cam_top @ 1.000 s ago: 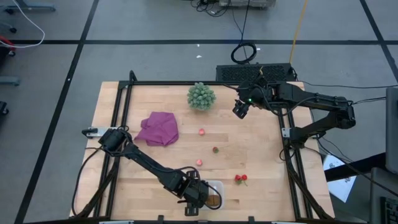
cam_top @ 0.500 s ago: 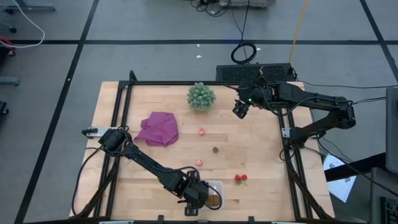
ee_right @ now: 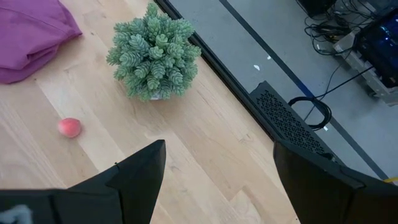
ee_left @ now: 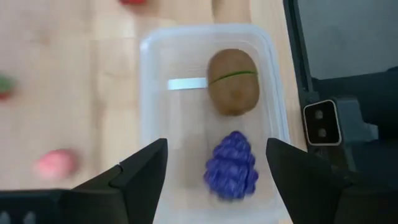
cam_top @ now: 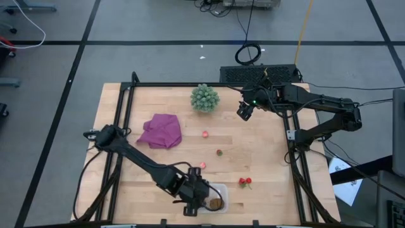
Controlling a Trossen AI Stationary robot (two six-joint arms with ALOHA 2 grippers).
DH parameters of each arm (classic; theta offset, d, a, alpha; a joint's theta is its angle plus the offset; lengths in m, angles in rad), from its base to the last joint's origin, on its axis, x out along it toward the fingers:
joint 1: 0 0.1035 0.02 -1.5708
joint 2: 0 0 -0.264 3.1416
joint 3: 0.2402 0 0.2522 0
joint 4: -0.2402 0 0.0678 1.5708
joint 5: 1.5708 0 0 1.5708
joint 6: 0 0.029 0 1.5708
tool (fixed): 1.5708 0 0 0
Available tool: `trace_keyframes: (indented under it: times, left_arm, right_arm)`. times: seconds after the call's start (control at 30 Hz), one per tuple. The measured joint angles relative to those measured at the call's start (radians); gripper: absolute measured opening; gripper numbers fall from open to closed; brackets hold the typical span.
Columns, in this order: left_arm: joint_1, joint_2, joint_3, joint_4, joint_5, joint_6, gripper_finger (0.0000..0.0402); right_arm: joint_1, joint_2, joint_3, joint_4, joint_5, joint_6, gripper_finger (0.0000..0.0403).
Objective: Pick and placing Produce into tupperware
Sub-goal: Put the bottom left red strawberry into the transparent container
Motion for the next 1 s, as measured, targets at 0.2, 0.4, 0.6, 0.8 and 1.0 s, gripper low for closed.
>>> trace_keyframes:
  times: [0.2, 0.4, 0.6, 0.8, 1.0]
  left_arm:
    - [-0.033, -0.076, 0.001, -0.325, -0.080, -0.200, 0.0273]
    - [-0.061, -0.079, -0.018, -0.460, -0.134, -0.395, 0.0273]
    - [-0.070, -0.078, -0.138, -0.439, -0.114, -0.461, 0.0273]
    - [-0.095, -0.077, -0.241, -0.333, -0.108, -0.438, 0.0273]
    - [-0.146, -0.077, -0.299, -0.272, -0.071, -0.383, 0.0273]
  right_arm:
    - [0.000, 0.000, 0.000, 0.000, 0.000, 0.000, 0.0290]
    - [0.000, 0.000, 0.000, 0.000, 0.000, 0.000, 0.0290]
    - [0.000, 0.000, 0.000, 0.000, 0.000, 0.000, 0.0290]
    - [0.000, 0.000, 0.000, 0.000, 0.000, 0.000, 0.0290]
    - [0.000, 0.000, 0.000, -0.002, 0.000, 0.000, 0.0290]
